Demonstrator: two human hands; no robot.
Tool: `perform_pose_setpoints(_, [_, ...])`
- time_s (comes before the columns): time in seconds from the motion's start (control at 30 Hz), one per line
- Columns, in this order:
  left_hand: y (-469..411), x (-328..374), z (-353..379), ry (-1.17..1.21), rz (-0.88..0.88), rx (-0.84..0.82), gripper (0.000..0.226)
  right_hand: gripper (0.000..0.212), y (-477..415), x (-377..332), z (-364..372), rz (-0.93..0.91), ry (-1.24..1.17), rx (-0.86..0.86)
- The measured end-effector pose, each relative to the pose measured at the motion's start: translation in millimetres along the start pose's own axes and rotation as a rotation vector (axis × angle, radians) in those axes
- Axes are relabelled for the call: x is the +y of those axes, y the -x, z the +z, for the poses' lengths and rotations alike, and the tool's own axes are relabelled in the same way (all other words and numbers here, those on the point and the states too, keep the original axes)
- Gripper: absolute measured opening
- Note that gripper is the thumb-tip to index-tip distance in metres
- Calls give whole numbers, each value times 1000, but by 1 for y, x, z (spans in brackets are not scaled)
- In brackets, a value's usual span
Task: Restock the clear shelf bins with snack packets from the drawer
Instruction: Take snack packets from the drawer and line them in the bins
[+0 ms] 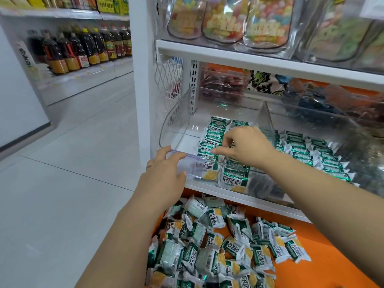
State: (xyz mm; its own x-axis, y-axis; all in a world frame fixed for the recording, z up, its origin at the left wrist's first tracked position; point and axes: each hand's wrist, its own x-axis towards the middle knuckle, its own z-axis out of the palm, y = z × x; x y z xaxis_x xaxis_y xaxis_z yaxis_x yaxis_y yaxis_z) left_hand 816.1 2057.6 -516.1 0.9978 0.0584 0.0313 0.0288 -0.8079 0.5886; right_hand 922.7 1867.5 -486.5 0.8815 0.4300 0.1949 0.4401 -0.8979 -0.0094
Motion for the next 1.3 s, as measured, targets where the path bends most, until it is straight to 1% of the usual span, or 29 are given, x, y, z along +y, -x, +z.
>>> perform_pose_setpoints(0.07, [2,1,6,-25,-4,-5,47,35,17,-4,-3,-35,-94,160])
perform_pose_setpoints(0.13, [5,2,12,-46,6,-1,46,25,41,-12,1,-109,-210,320])
perform_pose_setpoints(0.17, [6,2,15,-56,11,4,47,22,54,-16,5,-143,-250,375])
perform_pose_setpoints(0.2, [7,2,18,-66,14,10,48,22,68,-19,11,-169,-287,393])
perform_pose_setpoints(0.27, [9,2,22,-85,6,34,50,25,94,-22,29,-213,-374,326])
perform_pose_setpoints(0.33, [10,4,27,-104,-1,78,54,23,114,-20,53,-226,-469,184])
perform_pose_setpoints(0.43, [9,6,36,-114,-2,134,66,16,131,-12,102,-152,-527,-123])
perform_pose_setpoints(0.5, [7,7,41,-178,-2,149,69,18,137,-7,134,-67,-512,-336])
perform_pose_setpoints(0.57, [5,9,46,-222,-4,169,70,28,144,-3,165,28,-475,-512])
perform_pose_setpoints(0.6, [5,10,48,-225,-6,179,71,36,147,-1,180,79,-468,-583])
perform_pose_setpoints(0.63, [4,11,49,-226,-6,192,71,47,149,0,193,140,-483,-642])
perform_pose_setpoints(0.7, [3,13,52,-237,-11,208,71,64,150,-4,213,298,-588,-732])
perform_pose_setpoints(0.77, [2,14,54,-246,-29,216,71,67,147,-12,224,408,-736,-787])
perform_pose_setpoints(0.83, [1,15,55,-248,-39,223,70,56,145,-21,231,397,-816,-811])
perform_pose_setpoints(0.93, [1,15,54,-247,-34,215,70,36,143,-27,230,333,-772,-789])
perform_pose_setpoints(1.0, [1,15,53,-225,-39,198,70,32,141,-25,218,356,-760,-766])
perform_pose_setpoints(1.07, [3,18,51,-193,-28,188,69,33,141,-22,191,405,-859,-729])
perform_pose_setpoints(1.1, [5,20,49,-176,20,214,67,35,142,-19,173,458,-987,-727])
perform_pose_setpoints(1.13, [7,23,47,-151,109,260,64,38,144,-15,151,520,-1154,-746])
perform_pose_setpoints(1.17, [9,27,43,-120,223,304,61,40,148,-11,127,553,-1324,-784])
perform_pose_setpoints(1.2, [11,32,38,-80,333,318,56,43,151,-8,104,539,-1430,-818])
perform_pose_setpoints(1.23, [13,37,32,-15,410,290,52,47,153,-5,81,483,-1423,-823])
perform_pose_setpoints(1.27, [16,42,27,83,437,218,46,50,155,-4,61,417,-1328,-783])
perform_pose_setpoints(1.3, [19,46,23,198,417,125,40,50,155,-4,42,369,-1198,-708])
